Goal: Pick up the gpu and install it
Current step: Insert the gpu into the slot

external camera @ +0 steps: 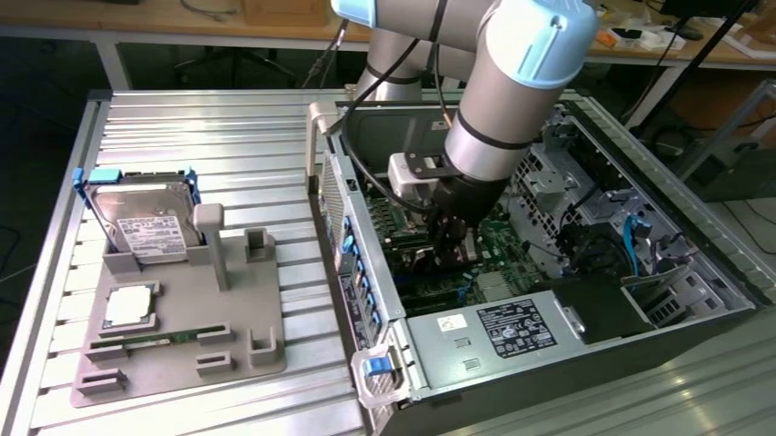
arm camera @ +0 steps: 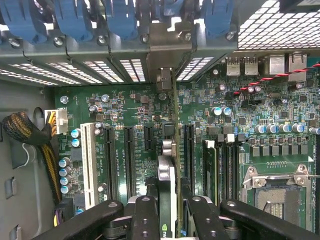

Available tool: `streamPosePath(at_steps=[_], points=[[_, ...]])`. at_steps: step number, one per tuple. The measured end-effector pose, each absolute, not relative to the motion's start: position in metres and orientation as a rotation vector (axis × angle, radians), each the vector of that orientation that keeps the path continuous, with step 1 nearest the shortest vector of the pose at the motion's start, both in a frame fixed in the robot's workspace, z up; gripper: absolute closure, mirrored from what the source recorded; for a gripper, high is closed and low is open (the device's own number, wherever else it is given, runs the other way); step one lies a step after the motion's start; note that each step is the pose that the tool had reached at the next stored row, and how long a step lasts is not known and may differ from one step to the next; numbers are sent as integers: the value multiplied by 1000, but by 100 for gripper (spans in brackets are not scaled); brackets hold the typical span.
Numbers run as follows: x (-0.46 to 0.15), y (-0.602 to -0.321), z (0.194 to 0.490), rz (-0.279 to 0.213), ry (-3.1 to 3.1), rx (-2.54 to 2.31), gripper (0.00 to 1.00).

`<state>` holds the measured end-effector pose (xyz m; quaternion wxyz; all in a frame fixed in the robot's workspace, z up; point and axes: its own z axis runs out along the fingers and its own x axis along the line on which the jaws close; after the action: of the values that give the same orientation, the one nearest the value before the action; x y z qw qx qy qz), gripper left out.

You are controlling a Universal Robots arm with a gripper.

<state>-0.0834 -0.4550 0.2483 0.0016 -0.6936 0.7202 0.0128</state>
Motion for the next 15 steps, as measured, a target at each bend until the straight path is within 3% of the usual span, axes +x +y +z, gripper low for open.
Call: streamPosePath(at_steps=[15], points=[[-84,-454,242,38,2260,-2177,73]])
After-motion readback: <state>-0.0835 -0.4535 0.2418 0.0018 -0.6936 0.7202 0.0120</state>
